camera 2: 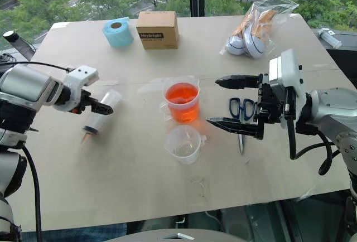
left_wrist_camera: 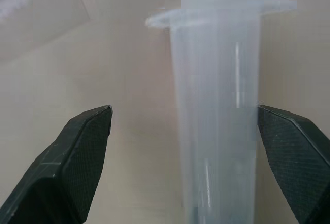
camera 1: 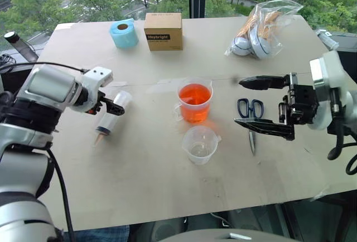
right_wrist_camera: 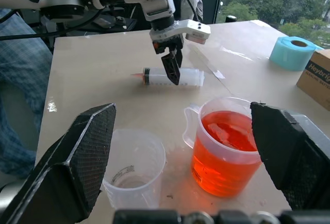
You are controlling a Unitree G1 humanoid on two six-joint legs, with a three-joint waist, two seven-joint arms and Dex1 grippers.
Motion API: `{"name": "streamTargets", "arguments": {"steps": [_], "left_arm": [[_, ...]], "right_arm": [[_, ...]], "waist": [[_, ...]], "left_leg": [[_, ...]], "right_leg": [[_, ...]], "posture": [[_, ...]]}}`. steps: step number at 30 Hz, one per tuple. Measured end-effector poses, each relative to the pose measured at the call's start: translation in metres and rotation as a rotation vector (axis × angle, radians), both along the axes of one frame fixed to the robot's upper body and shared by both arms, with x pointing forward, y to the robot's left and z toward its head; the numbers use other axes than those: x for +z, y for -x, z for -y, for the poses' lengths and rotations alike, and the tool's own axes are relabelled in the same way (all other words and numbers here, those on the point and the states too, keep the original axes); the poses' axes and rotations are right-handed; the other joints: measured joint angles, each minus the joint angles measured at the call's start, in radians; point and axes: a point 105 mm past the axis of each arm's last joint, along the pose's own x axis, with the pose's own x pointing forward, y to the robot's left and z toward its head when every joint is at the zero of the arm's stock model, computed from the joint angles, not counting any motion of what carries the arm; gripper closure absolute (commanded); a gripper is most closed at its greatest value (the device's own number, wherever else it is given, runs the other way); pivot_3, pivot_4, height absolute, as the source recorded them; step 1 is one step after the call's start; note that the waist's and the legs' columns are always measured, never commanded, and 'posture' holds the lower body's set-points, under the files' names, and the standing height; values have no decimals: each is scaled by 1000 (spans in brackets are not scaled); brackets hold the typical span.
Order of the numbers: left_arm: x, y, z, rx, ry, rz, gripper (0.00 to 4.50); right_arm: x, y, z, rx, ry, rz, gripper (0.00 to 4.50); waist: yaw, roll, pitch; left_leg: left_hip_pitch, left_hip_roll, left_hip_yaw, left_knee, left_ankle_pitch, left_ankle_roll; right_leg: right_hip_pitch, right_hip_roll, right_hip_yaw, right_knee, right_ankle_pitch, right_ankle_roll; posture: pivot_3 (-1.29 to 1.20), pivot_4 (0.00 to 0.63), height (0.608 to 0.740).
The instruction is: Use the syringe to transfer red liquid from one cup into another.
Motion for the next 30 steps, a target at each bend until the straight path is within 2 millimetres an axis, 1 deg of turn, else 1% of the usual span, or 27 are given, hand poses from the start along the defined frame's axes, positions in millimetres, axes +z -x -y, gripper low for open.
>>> {"name": "streamTargets", "arguments": {"steps": [5,10,14,16,19,20,21,22,25,26,30], "left_arm": [[-6,-5,7,-24,12,-43,0],[-5,-6,4,-22,7,-63,0],[-4,-7,8,-28,25,-72,0],[-5,-7,8,-22,28,-79,0],[-4,-8,8,-15,30,-84,0],[-2,-9,9,-13,32,-81,534],[-1,-9,10,-16,35,-79,849],[0,-10,12,-20,36,-77,1275],[1,-11,13,-22,32,-76,2760],[1,-11,13,-20,28,-75,3113],[2,-12,11,-13,18,-67,3144]], "right_arm": [[14,-5,-7,-26,8,35,94],[19,-2,-13,-20,-15,-29,94],[27,1,-18,-18,-25,-77,94],[30,-2,-17,-43,-22,-103,94],[28,-2,-17,-51,-27,-151,94],[28,-3,-17,-55,-27,-159,0],[28,-3,-17,-60,-26,-160,0],[27,-4,-17,-69,-23,-163,0],[26,-6,-16,-85,-18,-172,0],[26,-6,-15,-88,-19,-174,0],[26,-6,-15,-89,-20,-177,0]], "waist": [[-3,0,0],[-5,0,0],[-5,0,0],[-6,-1,0],[-5,-1,0],[-5,-1,0],[-5,-1,0],[-5,-1,0],[-6,-1,0],[-6,-1,0],[-7,-1,0]], "left_leg": [[0,0,0,0,0,0],[-1,0,0,0,0,0],[-1,0,0,0,0,0],[-1,0,0,0,0,0],[-2,0,0,0,0,1],[-2,0,-1,1,0,1],[-2,0,0,1,0,1],[-2,0,0,1,-1,1],[-2,0,0,1,-1,1],[-2,0,0,1,-1,1],[-2,0,0,1,-1,1]], "right_leg": [[0,0,0,0,0,0],[-1,-2,0,0,0,0],[-1,-5,0,1,0,0],[-1,-5,0,0,0,0],[-1,-5,0,0,0,0],[-1,-5,0,0,0,0],[-1,-5,0,0,0,0],[-1,-5,0,0,0,0],[-1,-5,0,1,0,0],[-1,-5,0,1,0,0],[-1,-5,0,1,0,0]], "posture": [[0,150,740],[0,150,740],[0,150,740],[0,150,740],[0,150,740],[0,150,740],[0,150,740],[0,150,740],[0,150,740],[0,150,740],[0,150,740]]}}
